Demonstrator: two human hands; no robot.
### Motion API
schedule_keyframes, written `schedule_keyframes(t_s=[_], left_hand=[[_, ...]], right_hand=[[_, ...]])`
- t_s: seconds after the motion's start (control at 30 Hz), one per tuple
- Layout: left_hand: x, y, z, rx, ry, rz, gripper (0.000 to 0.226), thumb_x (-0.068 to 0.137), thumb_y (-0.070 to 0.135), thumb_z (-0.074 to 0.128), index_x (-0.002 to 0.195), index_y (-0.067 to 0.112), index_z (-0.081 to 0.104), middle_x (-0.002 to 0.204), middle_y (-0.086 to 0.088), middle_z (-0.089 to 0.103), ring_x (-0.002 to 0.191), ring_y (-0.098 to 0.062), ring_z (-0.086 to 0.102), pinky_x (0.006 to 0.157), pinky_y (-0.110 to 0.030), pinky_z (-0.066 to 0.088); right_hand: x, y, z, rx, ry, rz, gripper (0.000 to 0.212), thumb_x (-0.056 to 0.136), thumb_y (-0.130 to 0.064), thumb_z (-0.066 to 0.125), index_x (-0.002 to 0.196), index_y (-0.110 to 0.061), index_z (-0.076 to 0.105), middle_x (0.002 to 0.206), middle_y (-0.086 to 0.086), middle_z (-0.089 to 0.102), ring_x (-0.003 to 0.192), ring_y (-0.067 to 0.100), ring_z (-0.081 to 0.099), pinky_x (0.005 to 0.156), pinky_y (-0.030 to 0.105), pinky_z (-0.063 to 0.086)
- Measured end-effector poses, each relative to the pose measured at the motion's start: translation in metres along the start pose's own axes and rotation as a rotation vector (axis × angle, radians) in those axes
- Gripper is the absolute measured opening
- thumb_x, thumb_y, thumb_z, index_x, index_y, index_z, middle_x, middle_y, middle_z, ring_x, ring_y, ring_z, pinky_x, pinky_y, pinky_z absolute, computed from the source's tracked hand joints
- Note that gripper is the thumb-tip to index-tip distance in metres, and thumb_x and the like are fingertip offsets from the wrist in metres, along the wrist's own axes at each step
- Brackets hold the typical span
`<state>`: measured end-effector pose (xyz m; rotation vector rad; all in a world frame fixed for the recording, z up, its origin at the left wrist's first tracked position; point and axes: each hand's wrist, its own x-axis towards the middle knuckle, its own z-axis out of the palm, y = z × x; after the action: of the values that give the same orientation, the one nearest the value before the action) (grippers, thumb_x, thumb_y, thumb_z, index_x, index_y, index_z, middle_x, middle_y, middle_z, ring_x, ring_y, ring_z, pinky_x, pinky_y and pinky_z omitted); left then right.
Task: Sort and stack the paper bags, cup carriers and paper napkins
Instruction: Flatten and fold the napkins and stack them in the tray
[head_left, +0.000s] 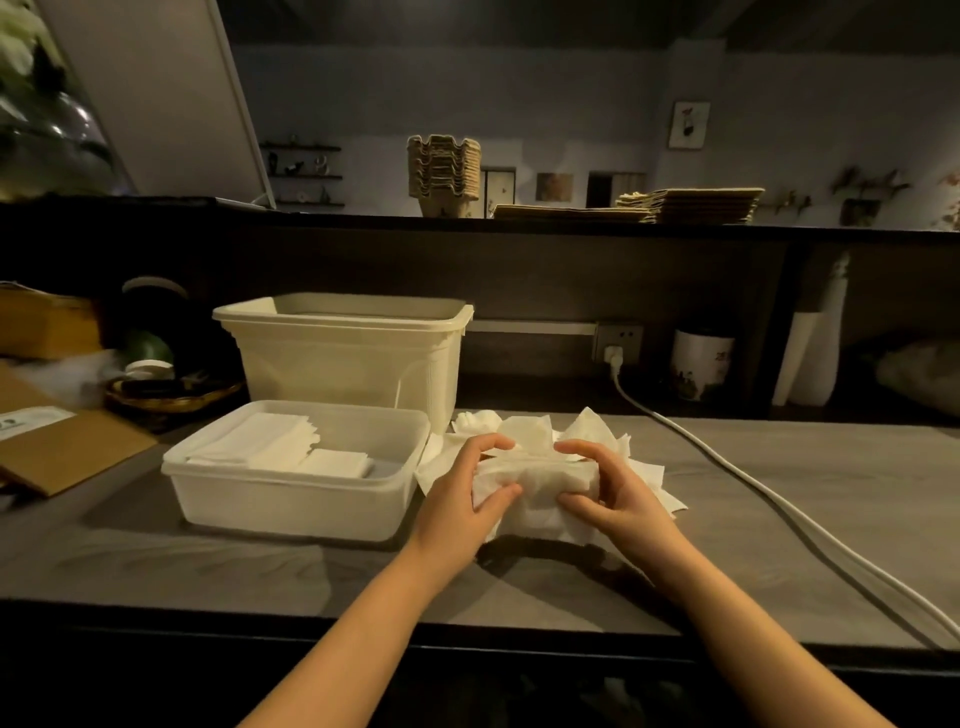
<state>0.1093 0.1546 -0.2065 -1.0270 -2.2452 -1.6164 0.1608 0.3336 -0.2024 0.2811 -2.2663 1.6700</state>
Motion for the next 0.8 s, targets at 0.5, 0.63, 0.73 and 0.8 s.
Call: schedule_keyframes(t_s=[0.5, 0.63, 0.73, 0.8], left_hand=[[-0.005, -0.008, -0.004, 0.054, -0.161, -0.063, 0.054, 0.078, 0.026, 0.074, 0.109, 0.048, 0.037, 0.122, 0.021, 0.039, 0.117, 0.0, 0.039, 0.095, -0.019, 0.037], [-0.003, -0.012, -0.004, 0.102, -0.138, -0.048, 0.02, 0.091, 0.026, 0.058, 0.095, 0.04, 0.045, 0.112, 0.015, 0.047, 0.097, -0.001, 0.048, 0.077, -0.004, 0.037], [-0.003, -0.012, -0.004, 0.07, -0.111, -0.057, 0.014, 0.096, 0.024, 0.048, 0.094, 0.037, 0.044, 0.106, 0.012, 0.048, 0.07, 0.008, 0.049, 0.062, -0.007, 0.038], [-0.004, -0.012, -0.004, 0.044, -0.082, -0.051, 0.016, 0.097, 0.018, 0.046, 0.097, 0.034, 0.045, 0.099, 0.014, 0.049, 0.061, 0.01, 0.048, 0.059, -0.007, 0.039]], right_hand=[[-0.004, 0.008, -0.003, -0.157, -0.161, 0.017, 0.073, 0.075, -0.016, 0.075, 0.124, -0.051, 0.034, 0.121, -0.021, 0.044, 0.107, -0.002, 0.052, 0.089, 0.013, 0.046], [-0.002, 0.009, -0.001, -0.318, -0.121, 0.02, 0.053, 0.08, -0.015, 0.072, 0.114, -0.044, 0.043, 0.115, -0.016, 0.052, 0.096, -0.005, 0.053, 0.077, 0.007, 0.045], [-0.003, 0.009, -0.001, -0.365, -0.103, 0.04, 0.047, 0.083, -0.018, 0.069, 0.114, -0.041, 0.043, 0.109, -0.015, 0.052, 0.092, 0.001, 0.053, 0.072, 0.01, 0.048], [-0.003, 0.01, -0.001, -0.384, -0.062, 0.044, 0.047, 0.082, -0.019, 0.071, 0.115, -0.038, 0.044, 0.106, -0.016, 0.053, 0.09, 0.003, 0.054, 0.071, 0.012, 0.049]])
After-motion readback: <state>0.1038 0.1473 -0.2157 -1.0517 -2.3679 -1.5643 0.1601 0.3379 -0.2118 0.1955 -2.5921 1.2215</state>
